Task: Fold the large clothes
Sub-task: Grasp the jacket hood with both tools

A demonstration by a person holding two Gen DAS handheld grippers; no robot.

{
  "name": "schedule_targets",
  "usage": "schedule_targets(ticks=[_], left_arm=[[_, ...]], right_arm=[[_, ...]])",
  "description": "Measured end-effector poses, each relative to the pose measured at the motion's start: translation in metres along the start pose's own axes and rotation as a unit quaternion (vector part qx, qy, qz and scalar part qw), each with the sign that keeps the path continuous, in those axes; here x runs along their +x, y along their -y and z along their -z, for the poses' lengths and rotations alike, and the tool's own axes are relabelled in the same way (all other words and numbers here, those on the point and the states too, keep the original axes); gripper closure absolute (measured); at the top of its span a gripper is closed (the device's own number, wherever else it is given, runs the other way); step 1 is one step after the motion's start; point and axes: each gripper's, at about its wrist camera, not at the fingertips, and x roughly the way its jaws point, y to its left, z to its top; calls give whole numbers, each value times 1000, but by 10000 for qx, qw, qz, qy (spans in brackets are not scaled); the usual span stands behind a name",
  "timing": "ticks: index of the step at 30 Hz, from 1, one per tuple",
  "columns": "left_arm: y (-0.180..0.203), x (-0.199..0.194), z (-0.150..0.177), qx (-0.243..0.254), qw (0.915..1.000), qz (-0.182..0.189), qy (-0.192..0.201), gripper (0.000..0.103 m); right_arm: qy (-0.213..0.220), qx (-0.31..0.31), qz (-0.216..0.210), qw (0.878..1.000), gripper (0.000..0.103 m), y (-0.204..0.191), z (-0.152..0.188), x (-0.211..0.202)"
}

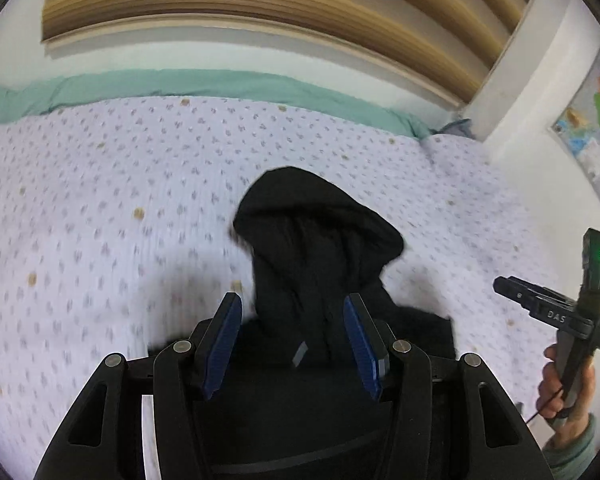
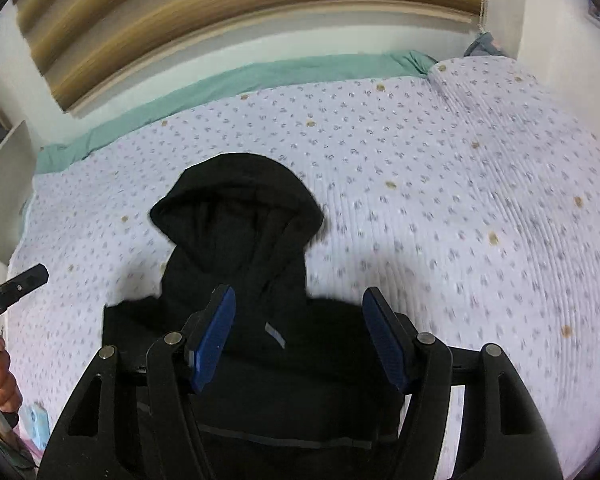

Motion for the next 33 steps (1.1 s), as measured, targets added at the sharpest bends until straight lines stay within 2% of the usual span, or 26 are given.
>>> schedule_targets(ticks=[4,8,15,16,17,18,19,20,22,26,29,31,33], left_arm=[[-13,69,-34,113,9994,-222,-231,49],[-29,138,-48,59,9985,-160,-521,49],[-55,210,-53,-295,9964,-334,-719,49],[-60,220,-53,-379,9954,-443,-764,49],[-66,227,-52,-467,9942,-557,-789,52],[-73,232,-53,-594,9930,-635,-802,73],[-84,235,-53,-816,9918,-578,-792,90],[-96,234,-53,-1100,9902,-419,-746,90],[-110,219,-50,-1460,9876,0,-584,90],[-118,190,-42,-1592,9845,574,-457,89],[-133,219,-29,-1700,9803,403,-920,88],[-138,253,-16,-1631,9771,251,-1343,87],[-134,261,-12,-1389,9817,189,-1287,86]], right_arm=[[-290,25,-55,9996,33,-3,-35,68],[-539,41,-12,9985,33,4,-52,133],[-788,156,112,9967,33,16,-68,209],[-829,137,121,9964,44,15,-69,216],[-923,75,89,9957,71,12,-69,226],[-999,9,35,9950,85,9,-68,233],[-972,-92,191,9950,93,7,-67,237],[-817,-183,340,9959,97,6,-67,233],[-520,-80,180,9985,98,12,-66,214],[-278,-155,97,9994,98,17,-54,187],[-576,-258,113,9979,98,17,-43,212],[-1002,-138,40,9949,98,22,-35,242],[-1257,-42,-88,9920,98,27,-28,261]])
